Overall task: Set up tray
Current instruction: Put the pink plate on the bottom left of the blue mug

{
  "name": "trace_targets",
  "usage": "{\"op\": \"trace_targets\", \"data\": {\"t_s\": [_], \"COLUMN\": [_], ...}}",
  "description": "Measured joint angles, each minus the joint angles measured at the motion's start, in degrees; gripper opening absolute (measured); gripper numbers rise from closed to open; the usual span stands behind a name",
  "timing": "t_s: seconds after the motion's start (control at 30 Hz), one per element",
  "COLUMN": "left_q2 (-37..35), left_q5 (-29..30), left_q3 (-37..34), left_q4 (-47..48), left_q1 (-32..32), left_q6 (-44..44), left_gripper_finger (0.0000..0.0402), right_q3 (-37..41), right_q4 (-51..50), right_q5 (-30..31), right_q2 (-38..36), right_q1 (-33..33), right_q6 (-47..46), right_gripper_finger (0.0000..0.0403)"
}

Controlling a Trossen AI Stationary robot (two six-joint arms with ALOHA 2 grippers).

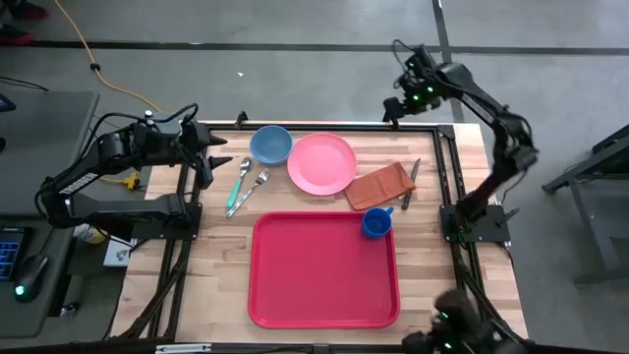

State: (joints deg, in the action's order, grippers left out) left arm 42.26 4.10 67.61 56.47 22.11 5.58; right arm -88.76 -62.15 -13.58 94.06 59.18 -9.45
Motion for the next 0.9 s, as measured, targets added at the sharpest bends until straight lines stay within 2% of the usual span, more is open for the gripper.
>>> {"op": "trace_targets", "data": {"t_s": [0.2, 0.27, 0.53, 0.9], "left_q2": [0.0, 0.0, 0.0, 0.0], "left_q5": [-2.3, -2.3, -2.3, -2.1], "left_q3": [0.0, 0.0, 0.0, 0.0], "left_q4": [0.0, 0.0, 0.2, 0.2], "left_q1": [0.0, 0.0, 0.0, 0.0], "left_q6": [0.2, 0.2, 0.1, 0.1], "left_gripper_finger": [0.0262, 0.0262, 0.0262, 0.0262], "right_q3": [-2.2, -2.2, -2.2, -2.2], "right_q4": [2.7, 4.4, 6.0, 9.7], "right_q5": [-17.8, -21.4, -13.0, -11.6], "right_q2": [9.2, 11.3, 15.3, 18.6], "right_q1": [-1.0, -1.0, -1.1, -5.2], "right_q6": [4.9, 4.5, 3.3, 0.3], "right_gripper_finger": [0.0243, 0.0243, 0.0243, 0.0243]}}
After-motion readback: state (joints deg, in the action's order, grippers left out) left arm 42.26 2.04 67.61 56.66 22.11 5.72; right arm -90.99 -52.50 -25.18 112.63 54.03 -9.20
